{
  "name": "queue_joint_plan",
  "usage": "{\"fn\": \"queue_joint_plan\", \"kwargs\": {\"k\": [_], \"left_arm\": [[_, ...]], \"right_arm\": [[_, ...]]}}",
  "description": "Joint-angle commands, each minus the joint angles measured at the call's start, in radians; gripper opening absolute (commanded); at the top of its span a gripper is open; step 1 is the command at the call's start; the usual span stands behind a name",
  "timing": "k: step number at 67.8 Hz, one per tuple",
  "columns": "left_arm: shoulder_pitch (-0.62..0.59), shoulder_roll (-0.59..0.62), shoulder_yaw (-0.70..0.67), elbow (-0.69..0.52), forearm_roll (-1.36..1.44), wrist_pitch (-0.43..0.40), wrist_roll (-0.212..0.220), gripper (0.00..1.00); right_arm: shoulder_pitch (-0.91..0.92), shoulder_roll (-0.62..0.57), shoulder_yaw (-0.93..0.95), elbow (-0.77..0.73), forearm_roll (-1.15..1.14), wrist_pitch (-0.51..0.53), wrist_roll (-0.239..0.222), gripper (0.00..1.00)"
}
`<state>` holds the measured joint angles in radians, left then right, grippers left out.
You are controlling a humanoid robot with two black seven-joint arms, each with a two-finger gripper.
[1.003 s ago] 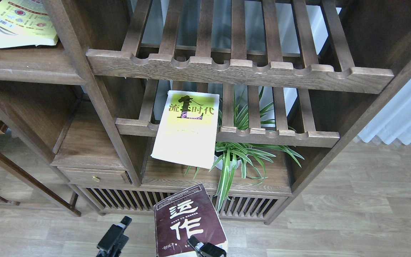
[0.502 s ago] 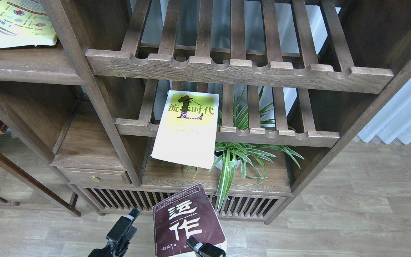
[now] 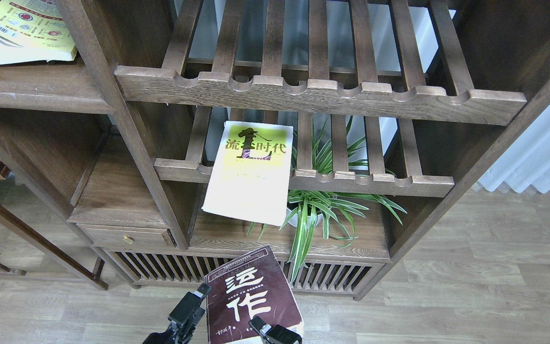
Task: Organize books on shelf
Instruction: 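Bring the left gripper to the maroon book held by the right gripper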
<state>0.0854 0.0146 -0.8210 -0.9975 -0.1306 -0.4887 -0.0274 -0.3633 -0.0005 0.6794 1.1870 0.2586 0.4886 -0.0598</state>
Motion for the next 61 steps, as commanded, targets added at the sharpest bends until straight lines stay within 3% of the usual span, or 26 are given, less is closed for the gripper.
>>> {"fn": "queue_joint_plan", "kwargs": {"k": [1,9,20,40,41,52,61], "left_arm": [[-0.015,-0.015,0.0,0.023,0.0,0.0,0.0,0.92],[-0.026,-0.015,0.002,0.062,-0.001,0.0,-0.009,0.87],[-0.027,-0.015,0.0,0.071,-0.003,0.0,-0.012,0.73],[-0.029,-0.015,0.0,0.071,-0.004,0.0,-0.014,0.65],[-0.029,-0.015,0.0,0.071,-0.004,0.0,-0.009,0.59],[-0.03,-0.015,0.002,0.073,-0.009,0.0,-0.005,0.28],[-0.032,-0.015,0.0,0.073,-0.038,0.0,0.0,0.23]], "right_arm": [[-0.014,-0.001,-0.084,0.0,-0.005,0.0,-0.005,0.05],[-0.014,-0.001,-0.09,0.0,-0.007,0.0,-0.005,0.05],[-0.014,-0.003,-0.096,0.0,-0.009,0.0,-0.005,0.05],[-0.031,-0.012,-0.106,0.002,-0.013,0.0,-0.005,0.05],[-0.034,-0.013,-0.106,0.002,-0.015,0.0,-0.005,0.05],[-0.036,-0.016,-0.106,0.008,-0.015,0.0,-0.012,0.05],[-0.036,-0.016,-0.106,0.006,-0.015,0.0,-0.012,0.05]]}}
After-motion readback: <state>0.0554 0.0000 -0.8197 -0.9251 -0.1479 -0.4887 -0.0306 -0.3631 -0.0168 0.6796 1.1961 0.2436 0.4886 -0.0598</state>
